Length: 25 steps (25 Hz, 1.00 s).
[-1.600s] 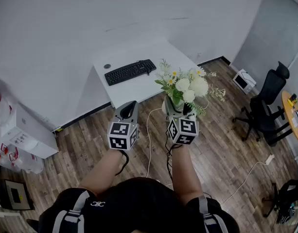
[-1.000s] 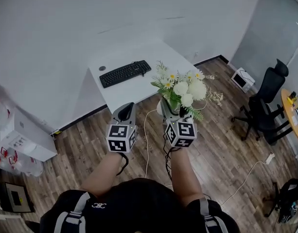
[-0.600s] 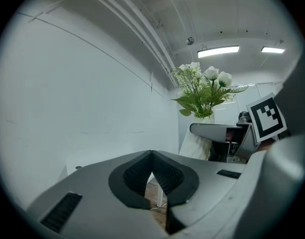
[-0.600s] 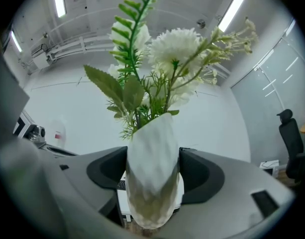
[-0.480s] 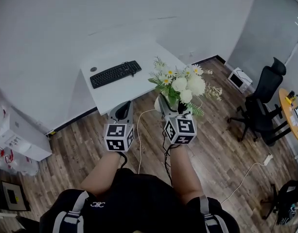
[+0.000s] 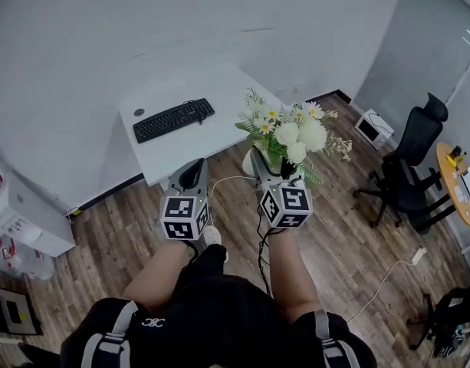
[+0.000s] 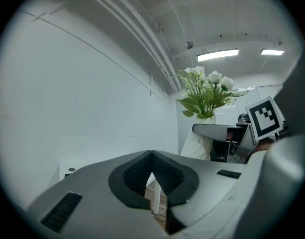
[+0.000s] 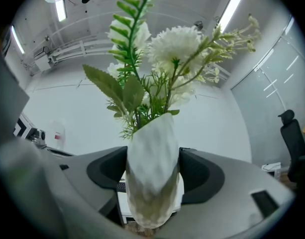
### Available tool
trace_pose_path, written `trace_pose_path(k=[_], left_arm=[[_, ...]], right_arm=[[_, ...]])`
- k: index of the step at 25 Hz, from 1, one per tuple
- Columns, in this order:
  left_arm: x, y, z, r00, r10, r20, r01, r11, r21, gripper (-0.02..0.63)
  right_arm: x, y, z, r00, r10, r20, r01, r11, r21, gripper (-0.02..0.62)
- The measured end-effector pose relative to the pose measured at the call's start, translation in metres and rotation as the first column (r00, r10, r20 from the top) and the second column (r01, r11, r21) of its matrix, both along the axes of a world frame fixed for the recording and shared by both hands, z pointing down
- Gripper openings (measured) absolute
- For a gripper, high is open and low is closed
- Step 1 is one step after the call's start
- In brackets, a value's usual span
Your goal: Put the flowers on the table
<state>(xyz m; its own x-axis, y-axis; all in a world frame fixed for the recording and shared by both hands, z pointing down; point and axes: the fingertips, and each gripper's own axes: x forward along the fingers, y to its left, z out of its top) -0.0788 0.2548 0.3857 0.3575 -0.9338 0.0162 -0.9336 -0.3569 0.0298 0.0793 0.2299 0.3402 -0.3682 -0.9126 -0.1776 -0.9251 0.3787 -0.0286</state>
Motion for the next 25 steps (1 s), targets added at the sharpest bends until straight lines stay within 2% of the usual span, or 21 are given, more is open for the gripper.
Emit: trace_pose_path(k=[4, 12, 19, 25], left_arm=[[0.002, -0.028, 0.008, 1.0, 0.005, 0.003, -0.005, 1.0, -0.002, 0.012], [0.004, -0.116, 0.019, 1.0, 0.01, -0.01, -0.01, 1.0, -0.011, 0.012], [0.017, -0.223, 0.032, 0.999, 0.047, -0.011, -0.048, 0.998, -0.045, 0.012], [0.013, -0.318, 0.032, 0.999, 0.045, -0.015, -0.046, 0.997, -0.069, 0.012]], right_arm=[[0.002, -0.027, 0.004, 1.0, -0.004, -0.003, 0.004, 1.0, 0.008, 0.331], [-0.002, -0.111, 0.013, 1.0, -0.021, -0.016, 0.021, 1.0, 0.002, 0.331], [0.003, -0.214, 0.021, 1.0, -0.016, -0.02, 0.015, 1.0, -0.017, 0.331], [-0.002, -0.304, 0.013, 0.999, -0.031, -0.036, 0.03, 0.999, -0.019, 0.331]])
